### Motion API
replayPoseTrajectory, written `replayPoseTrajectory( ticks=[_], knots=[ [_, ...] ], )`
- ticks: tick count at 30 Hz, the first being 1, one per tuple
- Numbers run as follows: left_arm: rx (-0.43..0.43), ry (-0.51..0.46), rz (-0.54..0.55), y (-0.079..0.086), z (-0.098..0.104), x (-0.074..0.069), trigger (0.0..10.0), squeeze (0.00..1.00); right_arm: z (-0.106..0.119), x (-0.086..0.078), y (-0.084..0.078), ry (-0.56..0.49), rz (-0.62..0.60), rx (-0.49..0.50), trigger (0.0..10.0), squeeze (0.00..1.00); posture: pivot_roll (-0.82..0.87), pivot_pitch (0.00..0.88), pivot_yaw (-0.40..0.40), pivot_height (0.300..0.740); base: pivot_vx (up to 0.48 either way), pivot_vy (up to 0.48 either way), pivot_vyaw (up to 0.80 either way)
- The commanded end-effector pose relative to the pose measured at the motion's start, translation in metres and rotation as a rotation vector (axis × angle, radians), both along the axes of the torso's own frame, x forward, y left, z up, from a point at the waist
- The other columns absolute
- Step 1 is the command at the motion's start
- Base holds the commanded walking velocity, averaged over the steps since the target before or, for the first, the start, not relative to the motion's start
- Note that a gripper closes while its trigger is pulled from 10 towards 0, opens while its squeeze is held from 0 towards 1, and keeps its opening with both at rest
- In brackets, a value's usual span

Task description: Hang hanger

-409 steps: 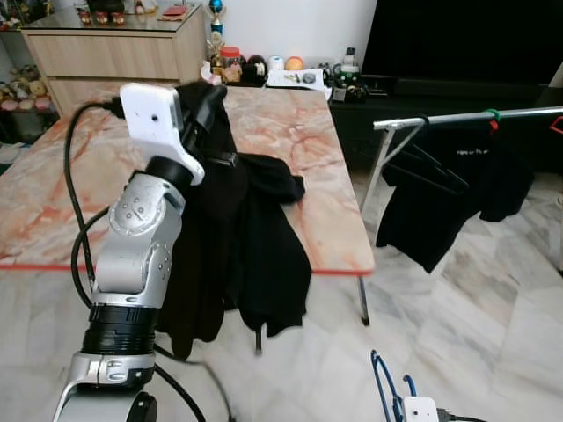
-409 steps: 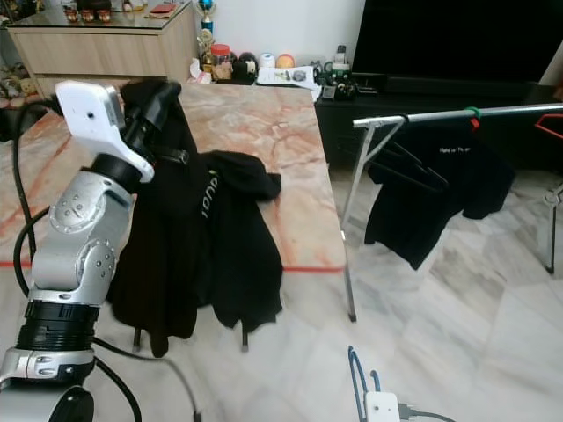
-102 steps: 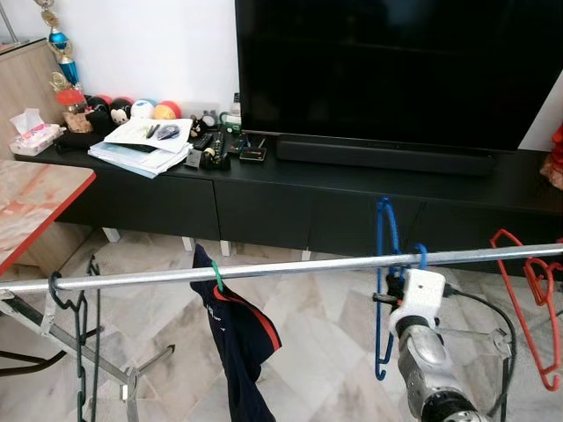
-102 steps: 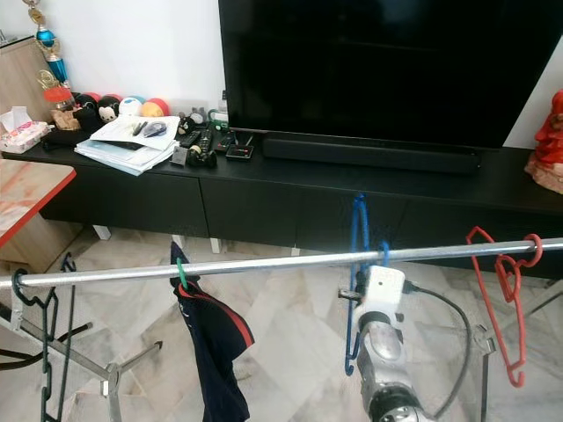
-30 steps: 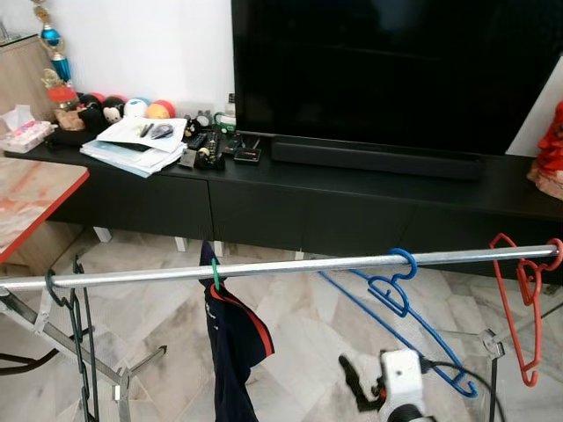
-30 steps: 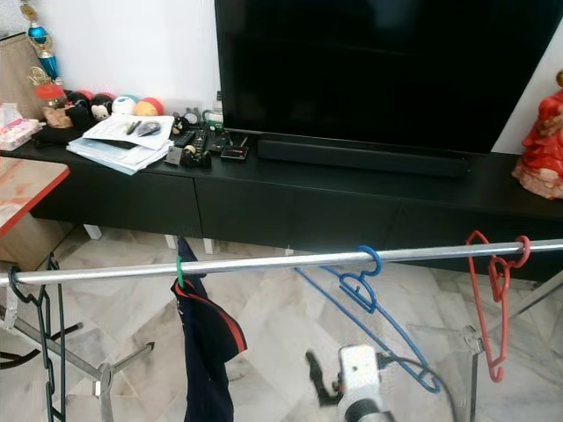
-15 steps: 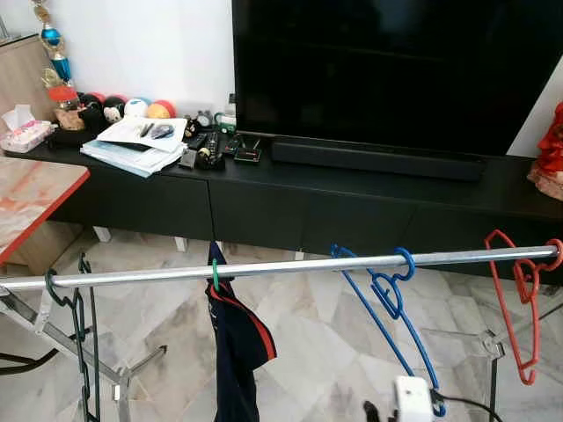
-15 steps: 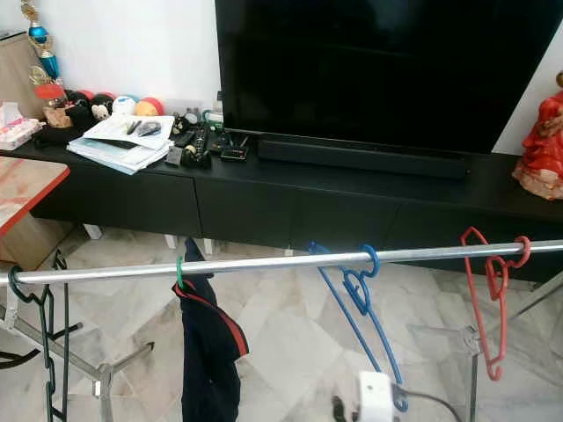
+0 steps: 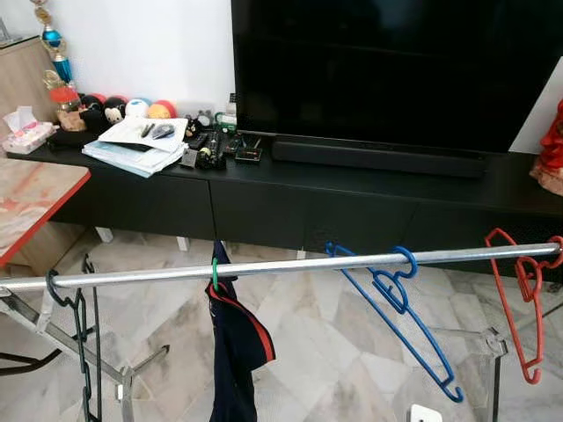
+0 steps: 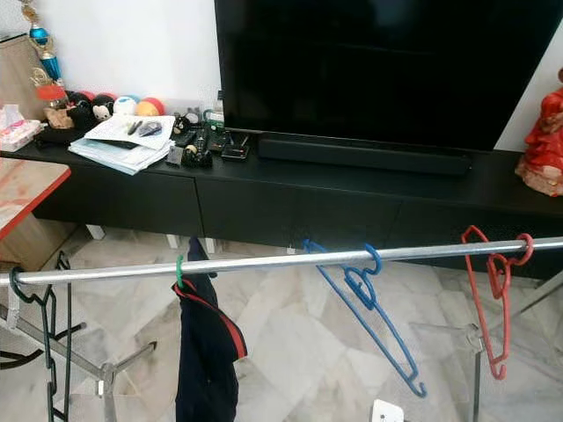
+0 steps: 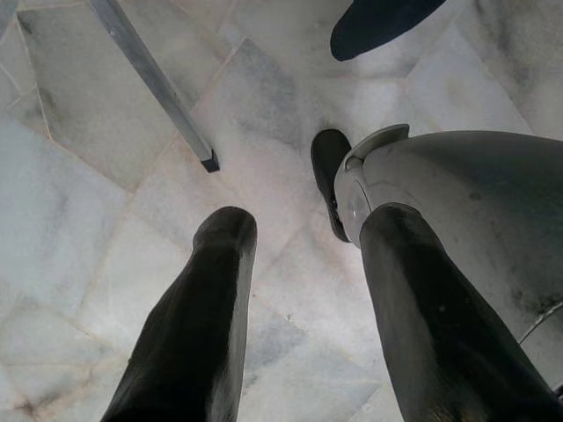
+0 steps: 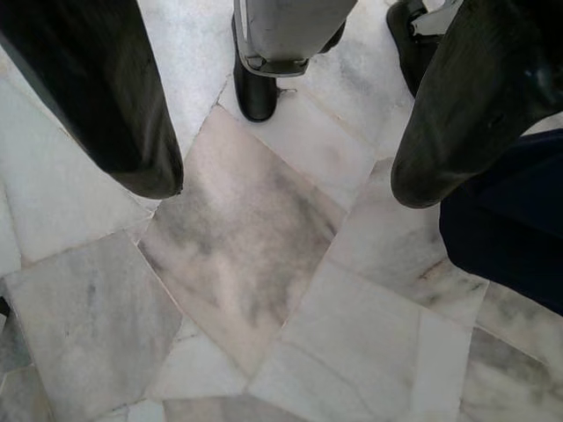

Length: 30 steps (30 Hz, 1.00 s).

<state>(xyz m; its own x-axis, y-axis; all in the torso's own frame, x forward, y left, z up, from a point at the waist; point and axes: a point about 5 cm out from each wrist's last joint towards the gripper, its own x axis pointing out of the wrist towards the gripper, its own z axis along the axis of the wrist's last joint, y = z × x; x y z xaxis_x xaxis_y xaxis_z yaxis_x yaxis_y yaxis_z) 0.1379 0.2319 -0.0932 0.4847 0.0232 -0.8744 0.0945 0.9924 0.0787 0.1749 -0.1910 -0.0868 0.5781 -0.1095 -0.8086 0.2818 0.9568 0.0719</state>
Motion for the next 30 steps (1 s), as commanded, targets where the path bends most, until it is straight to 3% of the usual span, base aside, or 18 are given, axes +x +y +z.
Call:
replayPoseTrajectory(
  ticks=[1,30],
  knots=[
    [0.008,0.023,-0.018,0.0002,-0.0007,-0.0011,10.0,0.00,-0.0018,-0.0050,-0.0040,0.012,-0.021,-0.004,10.0,0.00,0.02,0.026,-0.011,0.740,0.000,0.000,0.00],
    [0.002,0.026,-0.020,-0.0005,-0.0012,-0.0023,10.0,0.00,-0.0046,-0.0111,-0.0024,0.026,0.024,-0.011,10.0,0.00,0.02,0.032,-0.012,0.740,-0.008,0.000,0.00]
  ],
)
